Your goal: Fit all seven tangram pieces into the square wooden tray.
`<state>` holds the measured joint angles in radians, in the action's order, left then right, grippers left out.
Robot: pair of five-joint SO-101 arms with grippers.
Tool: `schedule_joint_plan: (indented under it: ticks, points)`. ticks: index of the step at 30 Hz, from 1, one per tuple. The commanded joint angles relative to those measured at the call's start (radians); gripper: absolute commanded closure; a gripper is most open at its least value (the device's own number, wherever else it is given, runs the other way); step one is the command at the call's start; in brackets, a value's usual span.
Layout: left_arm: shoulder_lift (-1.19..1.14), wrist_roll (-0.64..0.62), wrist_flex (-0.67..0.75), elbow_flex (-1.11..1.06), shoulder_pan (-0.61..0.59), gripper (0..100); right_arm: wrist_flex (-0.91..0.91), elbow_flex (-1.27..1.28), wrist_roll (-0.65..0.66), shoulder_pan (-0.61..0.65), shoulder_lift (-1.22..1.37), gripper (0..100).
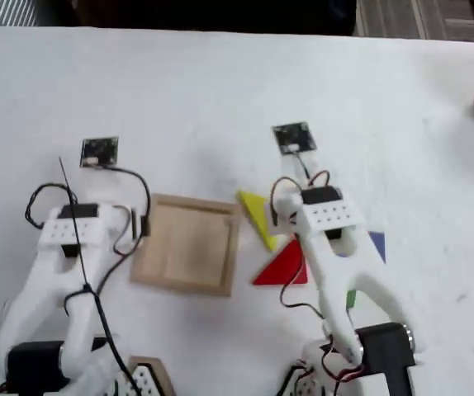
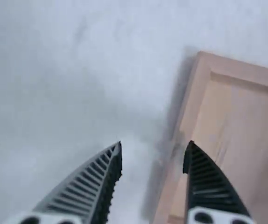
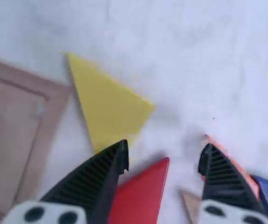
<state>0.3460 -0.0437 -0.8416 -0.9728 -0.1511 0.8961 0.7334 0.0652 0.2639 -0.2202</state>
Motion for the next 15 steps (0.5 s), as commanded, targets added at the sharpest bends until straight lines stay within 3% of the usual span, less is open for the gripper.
schedule_joint_plan:
  ticks: [1,6,10,15]
  points:
    - [-0.002,-0.003,0.02,0.049,-0.01,78,0.038,-0.051,0.018,0.079,-0.044,68.8]
    - [-0.002,-0.003,0.023,0.049,-0.01,78,-0.033,-0.046,0.017,0.162,-0.039,65.7]
    - [-0.002,-0.003,0.023,0.049,-0.01,78,-0.154,-0.017,0.018,0.17,0.031,65.7]
    - [-0.002,-0.003,0.023,0.049,-0.01,78,-0.182,-0.06,0.026,0.165,0.166,65.8]
